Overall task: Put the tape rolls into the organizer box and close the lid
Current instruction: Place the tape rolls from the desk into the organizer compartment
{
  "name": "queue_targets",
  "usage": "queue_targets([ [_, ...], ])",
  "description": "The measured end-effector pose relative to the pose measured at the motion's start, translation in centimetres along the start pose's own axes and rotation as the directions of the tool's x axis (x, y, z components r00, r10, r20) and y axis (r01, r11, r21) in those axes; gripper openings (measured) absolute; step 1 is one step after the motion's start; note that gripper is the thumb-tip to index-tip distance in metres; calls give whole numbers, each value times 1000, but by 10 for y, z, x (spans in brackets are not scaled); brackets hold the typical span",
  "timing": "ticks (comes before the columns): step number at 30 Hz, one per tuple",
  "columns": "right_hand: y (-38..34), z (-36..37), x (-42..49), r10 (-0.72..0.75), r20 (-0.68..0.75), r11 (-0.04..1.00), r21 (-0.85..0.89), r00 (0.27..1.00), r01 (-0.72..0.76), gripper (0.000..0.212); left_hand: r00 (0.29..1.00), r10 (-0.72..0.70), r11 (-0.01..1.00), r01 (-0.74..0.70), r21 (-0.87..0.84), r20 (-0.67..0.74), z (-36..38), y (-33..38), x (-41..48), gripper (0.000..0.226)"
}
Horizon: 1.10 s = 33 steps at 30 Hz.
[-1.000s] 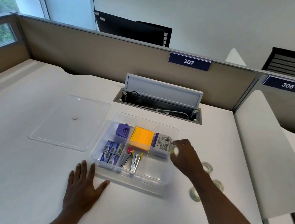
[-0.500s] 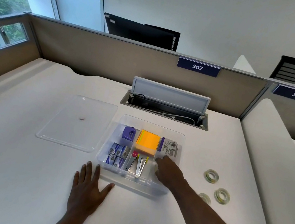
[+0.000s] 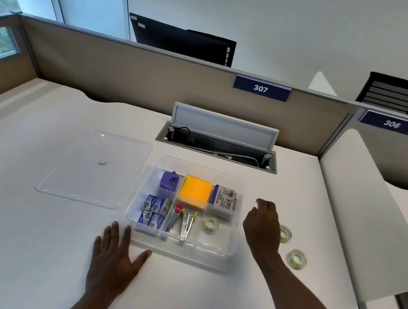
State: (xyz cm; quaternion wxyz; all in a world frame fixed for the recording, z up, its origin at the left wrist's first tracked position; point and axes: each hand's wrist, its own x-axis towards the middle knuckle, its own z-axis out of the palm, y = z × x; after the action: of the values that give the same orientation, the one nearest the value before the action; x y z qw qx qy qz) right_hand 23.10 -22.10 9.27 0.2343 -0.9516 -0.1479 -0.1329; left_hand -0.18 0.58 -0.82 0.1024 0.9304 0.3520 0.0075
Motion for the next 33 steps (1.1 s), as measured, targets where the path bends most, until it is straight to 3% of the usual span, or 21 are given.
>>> queue_targets([
  [3,20,-14,-5,148,26,989,-14,989,-148,26,1000,-1,1000,1,2,-1,-1,1,0,98],
  [7,48,-25,-20,270,197,959,-137,942,-246,20,1000,3,1000,-3,9,14,0,0,1,98],
  [9,59,-27,-31,244,358,949,-278,901,-147,10,1000,3,1000,-3,4,19,-1,0,1,98],
  [10,65,-25,-35,195,434,932,-360,880,-28,19,1000,2,1000,-2,1,18,-1,1,0,98],
  [11,67,-24,-41,195,504,938,-346,841,-10,31,1000,1,1000,-1,0,20,-2,2,0,98],
  [13,66,-21,-48,253,522,946,-311,814,-95,43,999,-2,1000,2,-3,35,-2,2,-1,97],
  [15,59,-19,-52,305,511,942,-286,804,-176,41,999,-9,1000,9,-7,51,-2,1,-1,98],
  [16,56,-22,-56,302,522,936,-321,798,-144,37,999,-9,1000,10,-8,53,-3,0,0,98],
  [18,51,-24,-63,259,476,948,-291,841,-127,36,998,-9,1000,10,-11,63,-4,1,1,100],
  [19,50,-25,-65,255,512,959,-245,820,-145,41,997,-9,1000,10,-14,71,-4,1,0,100],
  [20,51,-23,-67,230,461,962,-241,857,-129,40,997,-9,1000,11,-18,76,-5,2,0,101],
  [22,48,-28,-64,244,437,966,-183,866,-180,31,997,-8,1000,10,-17,78,-5,1,0,102],
  [24,43,-29,-54,307,441,951,-175,844,-255,40,997,-2,1000,4,-19,74,-7,1,0,103],
  [25,37,-29,-47,305,393,952,-134,867,-274,44,997,-1,1000,2,-22,73,-8,2,0,105],
  [28,9,-25,-27,141,254,990,-25,957,-139,46,997,-2,999,5,-35,77,-10,3,-2,109],
  [33,-31,-18,-8,-22,427,998,61,904,-4,45,995,-1,998,7,-61,97,-13,5,0,112],
])
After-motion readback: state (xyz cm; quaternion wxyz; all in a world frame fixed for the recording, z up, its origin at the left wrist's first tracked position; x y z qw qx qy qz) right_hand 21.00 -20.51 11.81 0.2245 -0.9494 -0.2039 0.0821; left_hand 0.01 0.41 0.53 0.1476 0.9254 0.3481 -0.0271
